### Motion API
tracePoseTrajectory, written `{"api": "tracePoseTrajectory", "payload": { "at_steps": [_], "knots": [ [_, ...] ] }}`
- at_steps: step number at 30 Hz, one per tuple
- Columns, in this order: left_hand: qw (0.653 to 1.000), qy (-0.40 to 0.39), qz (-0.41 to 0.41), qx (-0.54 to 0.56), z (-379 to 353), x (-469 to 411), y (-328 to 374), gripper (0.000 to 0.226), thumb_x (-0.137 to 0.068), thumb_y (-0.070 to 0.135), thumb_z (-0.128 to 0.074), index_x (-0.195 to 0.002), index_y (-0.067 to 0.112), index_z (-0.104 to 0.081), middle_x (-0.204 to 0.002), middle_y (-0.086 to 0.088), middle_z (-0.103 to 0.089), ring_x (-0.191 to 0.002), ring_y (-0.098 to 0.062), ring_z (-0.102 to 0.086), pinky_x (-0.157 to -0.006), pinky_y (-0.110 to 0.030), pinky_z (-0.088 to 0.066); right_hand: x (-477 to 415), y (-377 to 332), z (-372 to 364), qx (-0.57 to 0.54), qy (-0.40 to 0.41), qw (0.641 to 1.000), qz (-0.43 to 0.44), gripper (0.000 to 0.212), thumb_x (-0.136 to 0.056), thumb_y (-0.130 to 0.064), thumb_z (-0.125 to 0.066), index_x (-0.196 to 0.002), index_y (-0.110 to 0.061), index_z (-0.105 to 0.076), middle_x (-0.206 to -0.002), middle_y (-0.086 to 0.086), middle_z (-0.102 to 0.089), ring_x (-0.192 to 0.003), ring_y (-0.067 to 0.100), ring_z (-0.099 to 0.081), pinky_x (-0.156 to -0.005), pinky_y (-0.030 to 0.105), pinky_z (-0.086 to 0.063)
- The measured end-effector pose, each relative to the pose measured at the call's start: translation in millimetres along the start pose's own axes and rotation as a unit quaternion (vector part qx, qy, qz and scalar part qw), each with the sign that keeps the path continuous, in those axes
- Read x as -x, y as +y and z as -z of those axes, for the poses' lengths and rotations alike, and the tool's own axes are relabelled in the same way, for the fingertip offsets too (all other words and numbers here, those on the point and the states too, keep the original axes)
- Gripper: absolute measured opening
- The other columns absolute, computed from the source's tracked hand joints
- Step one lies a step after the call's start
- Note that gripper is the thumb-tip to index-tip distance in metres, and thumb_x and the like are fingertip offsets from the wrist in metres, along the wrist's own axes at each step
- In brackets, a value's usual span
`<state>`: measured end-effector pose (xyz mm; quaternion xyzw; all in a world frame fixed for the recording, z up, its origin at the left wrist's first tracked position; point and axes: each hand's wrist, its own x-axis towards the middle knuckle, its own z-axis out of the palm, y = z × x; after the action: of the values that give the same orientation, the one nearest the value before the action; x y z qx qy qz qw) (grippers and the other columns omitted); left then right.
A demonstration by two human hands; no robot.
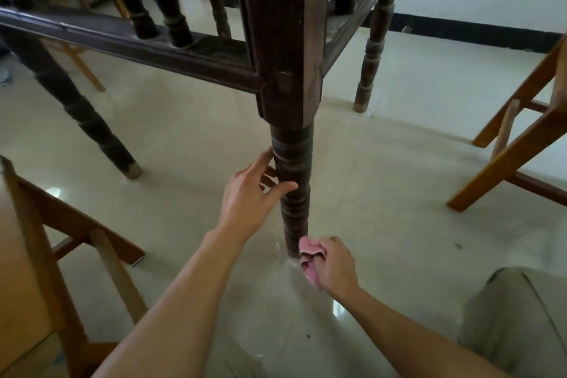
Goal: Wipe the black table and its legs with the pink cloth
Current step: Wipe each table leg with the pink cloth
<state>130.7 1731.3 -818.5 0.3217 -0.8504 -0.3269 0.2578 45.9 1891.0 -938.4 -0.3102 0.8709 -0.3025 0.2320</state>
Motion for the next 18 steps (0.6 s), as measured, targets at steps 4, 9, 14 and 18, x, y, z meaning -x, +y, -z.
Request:
{"api": "tracePoseTrajectory", "payload": {
  "at_steps": [4, 9, 14, 18],
  "knots": [
    [1.000, 0.001, 0.000, -0.017, -4.1, 5.0, -0.4, 0.067, -0.080, 0.051, -0.066, -0.138, 0.027, -0.043, -0.088, 0.010, -0.066, -0.076, -0.007, -0.064, -0.075, -0.035, -0.055, -19.4, 19.9, 25.9, -0.011, 0.025, 0.999, -0.038, 0.024, -0.092, -0.014, -0.056, -0.113, -0.019, -0.067, -0.104, 0.003, -0.055, -0.092, 0.021, -0.061, -0.079, 0.021, -0.041],
    [0.992, -0.053, 0.032, -0.111, -11.5, 14.7, 7.2, 0.079, -0.086, 0.064, -0.034, -0.150, 0.023, -0.018, -0.087, 0.002, -0.065, -0.074, -0.020, -0.062, -0.068, -0.034, -0.051, -39.6, 0.3, 62.4, -0.001, 0.012, 1.000, -0.019, 0.030, -0.090, -0.016, -0.054, -0.117, -0.022, -0.066, -0.109, 0.005, -0.057, -0.097, 0.024, -0.061, -0.082, 0.028, -0.042],
    [0.972, -0.123, 0.083, -0.182, 24.2, 17.2, 59.4, 0.052, -0.099, 0.036, -0.044, -0.146, 0.018, -0.030, -0.107, -0.006, -0.064, -0.086, -0.030, -0.063, -0.071, -0.038, -0.050, -14.2, -35.8, 127.1, 0.031, -0.037, 0.998, -0.040, 0.030, -0.092, -0.022, -0.052, -0.120, -0.022, -0.065, -0.113, 0.005, -0.057, -0.097, 0.025, -0.062, -0.077, 0.028, -0.043],
    [0.942, -0.209, 0.090, -0.246, 73.9, 16.2, 115.0, 0.034, -0.100, 0.032, -0.039, -0.130, 0.020, -0.047, -0.115, -0.004, -0.059, -0.095, -0.027, -0.061, -0.074, -0.036, -0.047, 14.8, -81.5, 191.8, 0.082, -0.081, 0.992, -0.056, 0.029, -0.094, -0.029, -0.050, -0.119, -0.025, -0.065, -0.116, 0.004, -0.056, -0.097, 0.025, -0.063, -0.079, 0.031, -0.046]
  ]
}}
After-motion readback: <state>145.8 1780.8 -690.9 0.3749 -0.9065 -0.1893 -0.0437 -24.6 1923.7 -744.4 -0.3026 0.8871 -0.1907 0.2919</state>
